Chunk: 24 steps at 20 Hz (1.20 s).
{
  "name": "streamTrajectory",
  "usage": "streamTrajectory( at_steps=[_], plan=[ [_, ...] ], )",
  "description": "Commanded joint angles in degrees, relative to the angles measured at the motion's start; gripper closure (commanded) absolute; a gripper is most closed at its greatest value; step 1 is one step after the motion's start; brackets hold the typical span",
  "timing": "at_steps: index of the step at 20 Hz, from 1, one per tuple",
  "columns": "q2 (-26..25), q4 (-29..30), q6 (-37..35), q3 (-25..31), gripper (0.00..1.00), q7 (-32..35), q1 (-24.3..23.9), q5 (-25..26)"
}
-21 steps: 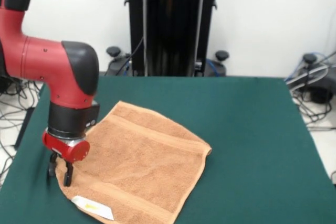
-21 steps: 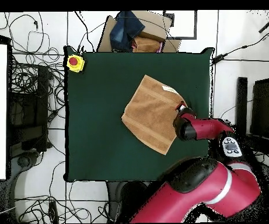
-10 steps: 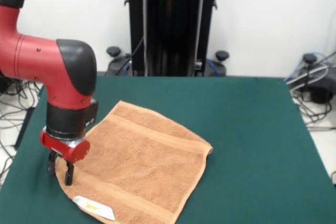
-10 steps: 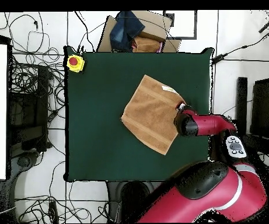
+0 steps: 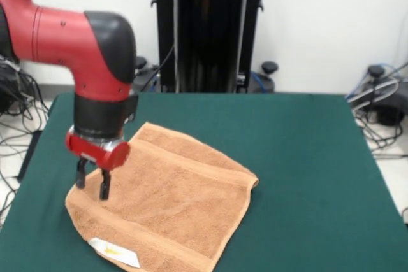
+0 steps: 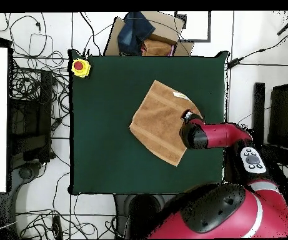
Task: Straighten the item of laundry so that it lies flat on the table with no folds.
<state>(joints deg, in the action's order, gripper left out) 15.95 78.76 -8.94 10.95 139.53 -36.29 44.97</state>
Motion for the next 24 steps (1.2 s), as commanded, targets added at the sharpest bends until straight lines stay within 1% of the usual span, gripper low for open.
streamTrajectory(
  at_steps=[1,3,6,9,11,15,17,20,23,24],
  plan=[
    [10.28,14.81,-8.04,0.94,0.00,-0.36,3.16,-4.18],
    [9.66,14.33,-6.75,0.51,0.00,0.40,3.93,-4.16],
    [7.07,11.55,-4.40,-0.87,0.00,2.23,5.76,-3.80],
    [3.18,7.02,-2.27,-5.37,0.00,8.29,11.36,-5.37],
    [2.05,5.58,-1.71,-7.30,0.00,10.47,14.14,-7.10],
    [2.38,6.40,-0.99,-9.63,0.00,10.89,18.42,-8.80],
    [3.11,8.27,0.99,-9.95,0.00,10.35,20.55,-9.18],
    [4.78,11.22,2.19,-9.36,0.00,9.70,23.96,-10.23],
    [5.47,12.04,1.90,-8.34,0.00,9.12,26.37,-11.54],
    [5.41,11.68,0.86,-9.29,0.00,9.77,27.88,-12.37]
  ],
)
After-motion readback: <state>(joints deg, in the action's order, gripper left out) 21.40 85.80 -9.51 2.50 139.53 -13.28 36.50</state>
